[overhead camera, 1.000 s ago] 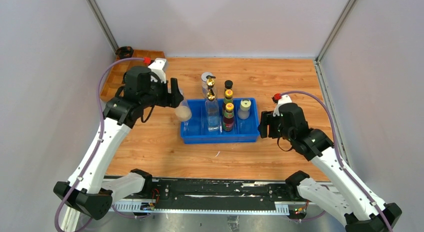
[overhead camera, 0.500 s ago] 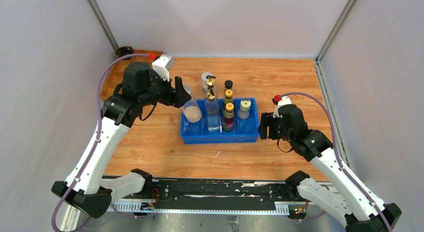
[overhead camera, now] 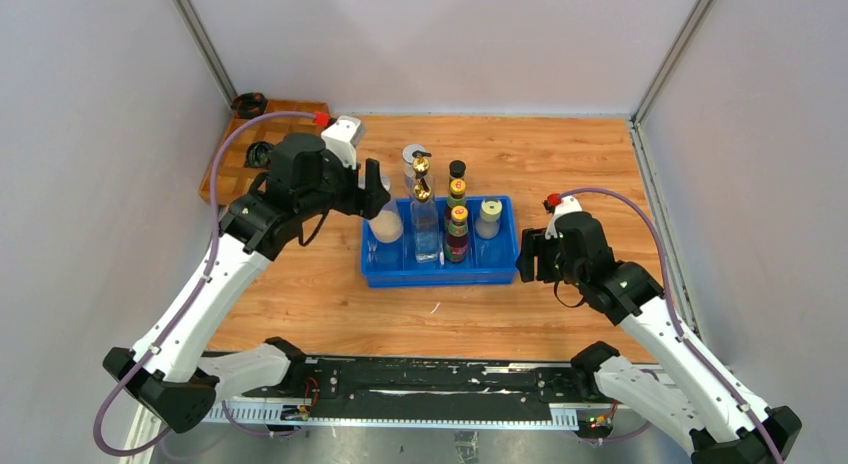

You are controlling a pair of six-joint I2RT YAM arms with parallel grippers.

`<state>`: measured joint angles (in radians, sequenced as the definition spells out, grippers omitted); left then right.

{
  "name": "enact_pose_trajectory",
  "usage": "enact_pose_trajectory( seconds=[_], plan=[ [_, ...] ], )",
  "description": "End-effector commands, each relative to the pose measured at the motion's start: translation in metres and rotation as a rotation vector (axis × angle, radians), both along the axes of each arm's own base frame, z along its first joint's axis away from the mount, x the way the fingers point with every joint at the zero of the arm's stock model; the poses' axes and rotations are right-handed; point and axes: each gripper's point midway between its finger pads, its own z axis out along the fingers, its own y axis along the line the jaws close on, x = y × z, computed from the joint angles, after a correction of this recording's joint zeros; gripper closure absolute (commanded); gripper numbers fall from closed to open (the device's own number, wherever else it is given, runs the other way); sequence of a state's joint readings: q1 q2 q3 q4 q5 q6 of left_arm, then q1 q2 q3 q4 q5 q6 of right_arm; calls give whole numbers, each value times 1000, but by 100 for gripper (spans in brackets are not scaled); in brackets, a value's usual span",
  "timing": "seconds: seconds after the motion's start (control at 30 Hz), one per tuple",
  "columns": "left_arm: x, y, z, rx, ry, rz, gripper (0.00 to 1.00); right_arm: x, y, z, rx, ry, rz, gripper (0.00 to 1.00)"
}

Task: Organize the condiment bottles
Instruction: Place the bottle in the storage box.

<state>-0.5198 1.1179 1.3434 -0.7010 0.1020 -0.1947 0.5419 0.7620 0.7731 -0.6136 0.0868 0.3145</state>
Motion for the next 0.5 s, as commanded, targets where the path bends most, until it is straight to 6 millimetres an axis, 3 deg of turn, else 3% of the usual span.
enact_pose_trajectory(
  seconds=[0.0,0.2,0.47],
  plan=[
    [24,12,5,-15,-122,130,32,-4,0,-6,-6,8,11,33],
    [43,15,-24,6,-146,187,33,-5,0,-6,-5,8,11,33],
    [62,2,-40,19,-158,169,33,-4,1,-8,-10,15,11,33]
  ],
)
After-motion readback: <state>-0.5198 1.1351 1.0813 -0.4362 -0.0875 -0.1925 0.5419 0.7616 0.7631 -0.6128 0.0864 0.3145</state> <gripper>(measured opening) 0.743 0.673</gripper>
